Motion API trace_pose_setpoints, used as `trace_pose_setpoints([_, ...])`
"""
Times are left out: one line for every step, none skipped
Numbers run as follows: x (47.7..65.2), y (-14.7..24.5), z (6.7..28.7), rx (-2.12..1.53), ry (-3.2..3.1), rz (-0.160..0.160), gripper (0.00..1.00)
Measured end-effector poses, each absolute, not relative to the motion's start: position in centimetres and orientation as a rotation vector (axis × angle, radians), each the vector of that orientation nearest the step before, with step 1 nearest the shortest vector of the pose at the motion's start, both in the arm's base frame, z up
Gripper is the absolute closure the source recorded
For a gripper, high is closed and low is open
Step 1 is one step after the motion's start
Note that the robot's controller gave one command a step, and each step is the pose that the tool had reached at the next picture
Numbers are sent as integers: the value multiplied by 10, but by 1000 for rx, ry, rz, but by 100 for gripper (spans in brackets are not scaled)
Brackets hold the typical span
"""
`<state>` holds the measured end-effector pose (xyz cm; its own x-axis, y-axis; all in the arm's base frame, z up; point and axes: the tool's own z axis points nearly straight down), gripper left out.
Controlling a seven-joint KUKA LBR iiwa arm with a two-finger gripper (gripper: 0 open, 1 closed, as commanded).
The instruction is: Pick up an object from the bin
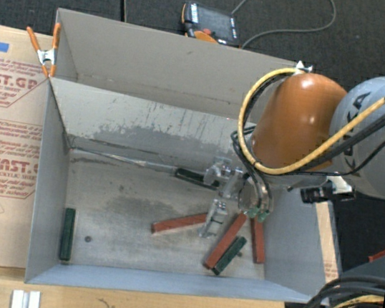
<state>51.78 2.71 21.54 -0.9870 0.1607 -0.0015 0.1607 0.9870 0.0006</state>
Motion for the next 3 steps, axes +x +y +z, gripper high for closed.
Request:
trace_pose_setpoints([521, 56, 72, 243, 3139, -1, 0])
trace_pose_setpoints([522, 56, 77, 243, 3134, 0, 100])
trace_pose_setpoints([545, 58, 250, 308, 3116, 4, 100])
